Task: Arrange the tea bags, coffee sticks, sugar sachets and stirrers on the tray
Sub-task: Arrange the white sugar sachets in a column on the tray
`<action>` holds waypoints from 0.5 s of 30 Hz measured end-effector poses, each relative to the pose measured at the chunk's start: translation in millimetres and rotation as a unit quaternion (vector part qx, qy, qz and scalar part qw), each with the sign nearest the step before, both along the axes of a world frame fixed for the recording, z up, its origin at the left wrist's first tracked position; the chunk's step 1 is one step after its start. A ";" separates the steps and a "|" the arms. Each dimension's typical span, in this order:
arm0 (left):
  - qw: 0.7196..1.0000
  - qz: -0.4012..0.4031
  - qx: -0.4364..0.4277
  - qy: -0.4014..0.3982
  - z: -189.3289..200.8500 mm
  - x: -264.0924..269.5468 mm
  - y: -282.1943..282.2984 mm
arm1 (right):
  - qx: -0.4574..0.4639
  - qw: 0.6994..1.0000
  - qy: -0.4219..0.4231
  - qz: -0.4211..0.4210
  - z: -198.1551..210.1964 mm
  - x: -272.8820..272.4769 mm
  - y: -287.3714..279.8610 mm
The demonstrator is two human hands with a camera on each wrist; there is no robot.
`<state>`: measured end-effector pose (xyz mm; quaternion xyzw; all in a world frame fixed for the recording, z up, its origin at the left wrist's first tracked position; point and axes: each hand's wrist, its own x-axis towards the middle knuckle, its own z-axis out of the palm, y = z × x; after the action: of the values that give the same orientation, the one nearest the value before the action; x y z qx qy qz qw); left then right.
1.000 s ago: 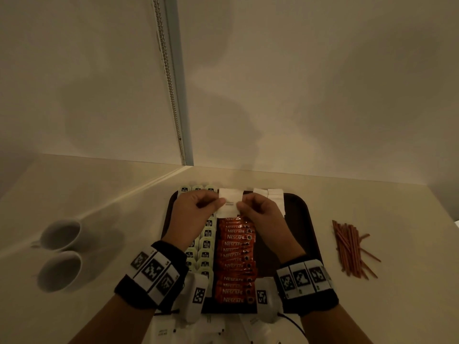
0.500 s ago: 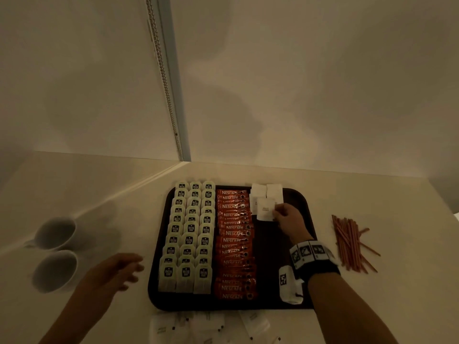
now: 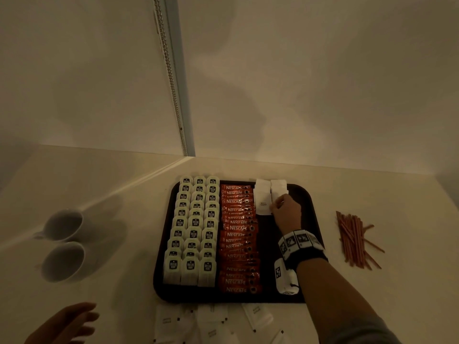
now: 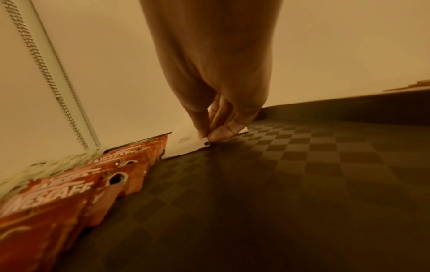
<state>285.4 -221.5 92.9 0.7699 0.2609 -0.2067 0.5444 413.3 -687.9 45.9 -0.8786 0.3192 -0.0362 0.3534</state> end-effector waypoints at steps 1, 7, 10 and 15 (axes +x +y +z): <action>1.000 0.008 0.003 -0.007 0.2 -1.1 1.4 | -0.002 1.000 -0.008 0.003 2.2 -1.4 0.0; 0.999 0.034 -0.001 0.035 -19.6 -17.2 36.7 | 0.032 0.987 -0.014 0.155 51.7 -33.2 6.9; 0.999 0.044 0.001 0.029 -26.8 -31.2 50.1 | 0.045 0.952 0.082 0.293 78.3 -73.0 22.0; 1.000 0.026 0.002 0.017 -30.2 -55.3 53.9 | 0.009 0.867 0.180 0.465 85.0 -152.5 58.0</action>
<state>230.1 -167.6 62.7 0.7603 0.2906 -0.2054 0.5434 260.8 -629.9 131.0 -0.9133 -0.0679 0.2942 0.2734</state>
